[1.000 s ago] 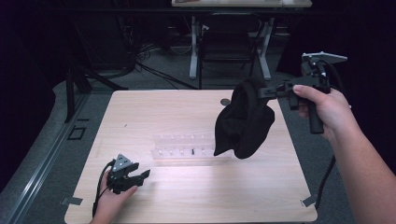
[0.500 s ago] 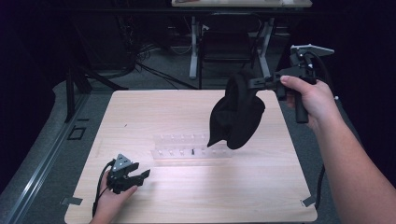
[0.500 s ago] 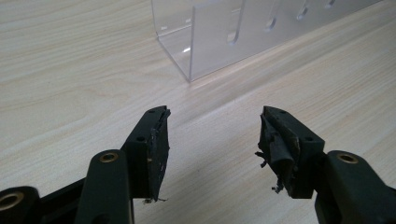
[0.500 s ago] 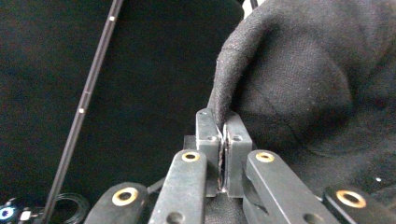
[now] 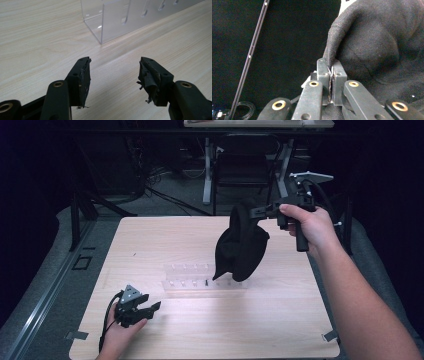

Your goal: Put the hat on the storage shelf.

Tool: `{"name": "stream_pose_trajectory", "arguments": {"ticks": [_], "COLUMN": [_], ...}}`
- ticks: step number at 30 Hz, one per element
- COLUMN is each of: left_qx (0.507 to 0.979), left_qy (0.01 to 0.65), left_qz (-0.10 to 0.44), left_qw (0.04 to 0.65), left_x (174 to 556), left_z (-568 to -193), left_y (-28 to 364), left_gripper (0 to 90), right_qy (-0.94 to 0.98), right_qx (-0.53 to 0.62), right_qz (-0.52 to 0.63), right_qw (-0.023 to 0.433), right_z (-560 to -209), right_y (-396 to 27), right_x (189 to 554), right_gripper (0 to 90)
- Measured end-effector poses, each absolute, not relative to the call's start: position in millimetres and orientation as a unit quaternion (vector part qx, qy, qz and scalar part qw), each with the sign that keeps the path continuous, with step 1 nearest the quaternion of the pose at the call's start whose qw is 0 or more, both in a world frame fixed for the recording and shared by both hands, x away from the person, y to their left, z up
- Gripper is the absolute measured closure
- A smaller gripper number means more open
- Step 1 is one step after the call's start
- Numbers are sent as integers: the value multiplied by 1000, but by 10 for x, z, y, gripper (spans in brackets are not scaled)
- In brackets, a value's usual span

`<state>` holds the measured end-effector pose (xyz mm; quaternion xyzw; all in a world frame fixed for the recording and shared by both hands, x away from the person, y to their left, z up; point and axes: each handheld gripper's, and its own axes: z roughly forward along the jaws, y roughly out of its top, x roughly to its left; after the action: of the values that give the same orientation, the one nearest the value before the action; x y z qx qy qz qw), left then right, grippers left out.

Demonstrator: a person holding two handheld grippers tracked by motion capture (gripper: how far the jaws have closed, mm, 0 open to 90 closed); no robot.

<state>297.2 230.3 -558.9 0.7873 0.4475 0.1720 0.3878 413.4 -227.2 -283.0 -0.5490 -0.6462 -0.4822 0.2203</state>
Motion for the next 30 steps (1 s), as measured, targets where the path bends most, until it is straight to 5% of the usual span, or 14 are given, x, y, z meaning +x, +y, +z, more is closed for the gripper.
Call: {"name": "stream_pose_trajectory", "arguments": {"ticks": [30], "left_qx": [788], "left_qy": [435], "left_qz": [180], "left_qw": [397], "left_x": [2958], "left_z": [-5553], "left_y": [2238], "left_gripper": [435], "right_qy": [-656], "right_qx": [-547], "right_qz": [-464], "right_qw": [234], "right_z": [-3151], "right_y": [-1915], "right_x": [4312], "right_gripper": [879]}}
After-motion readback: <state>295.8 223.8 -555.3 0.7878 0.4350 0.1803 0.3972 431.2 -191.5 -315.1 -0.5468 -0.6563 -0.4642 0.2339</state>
